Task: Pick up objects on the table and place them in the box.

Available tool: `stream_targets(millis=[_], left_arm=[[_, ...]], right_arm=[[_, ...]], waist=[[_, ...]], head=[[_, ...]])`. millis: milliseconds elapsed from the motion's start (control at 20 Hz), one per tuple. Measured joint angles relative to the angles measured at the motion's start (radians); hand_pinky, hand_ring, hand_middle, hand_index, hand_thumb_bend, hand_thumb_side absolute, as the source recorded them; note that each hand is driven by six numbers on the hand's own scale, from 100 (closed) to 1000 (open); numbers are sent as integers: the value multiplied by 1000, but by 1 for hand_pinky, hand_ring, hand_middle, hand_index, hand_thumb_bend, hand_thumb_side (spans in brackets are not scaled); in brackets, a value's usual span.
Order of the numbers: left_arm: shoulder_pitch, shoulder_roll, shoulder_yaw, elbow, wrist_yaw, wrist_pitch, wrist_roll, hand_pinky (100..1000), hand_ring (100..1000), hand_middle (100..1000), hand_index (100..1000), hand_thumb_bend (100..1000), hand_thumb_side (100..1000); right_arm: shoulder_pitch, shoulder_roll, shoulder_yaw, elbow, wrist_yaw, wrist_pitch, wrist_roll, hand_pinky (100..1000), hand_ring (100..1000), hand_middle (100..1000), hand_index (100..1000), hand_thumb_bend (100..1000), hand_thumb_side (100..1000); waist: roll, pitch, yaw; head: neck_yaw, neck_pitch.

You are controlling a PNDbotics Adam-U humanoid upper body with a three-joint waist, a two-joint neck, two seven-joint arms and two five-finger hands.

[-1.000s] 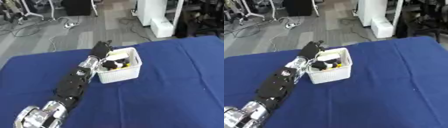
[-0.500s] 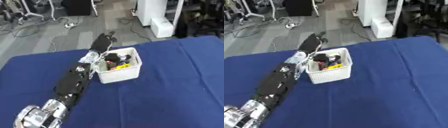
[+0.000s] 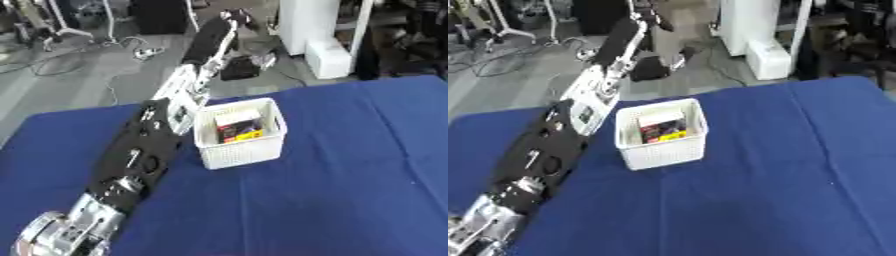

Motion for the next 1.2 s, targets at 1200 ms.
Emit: stream_targets(millis=[1200], left_arm=[[486,-99,-43,-712,91,-156,172,100,100,286,531,375,498]], right_arm=[[97,17,-9,0,80,-114,18,265,427,424,515,100,1000]], waist=[[-39,29,110]], head=[[0,-151]])
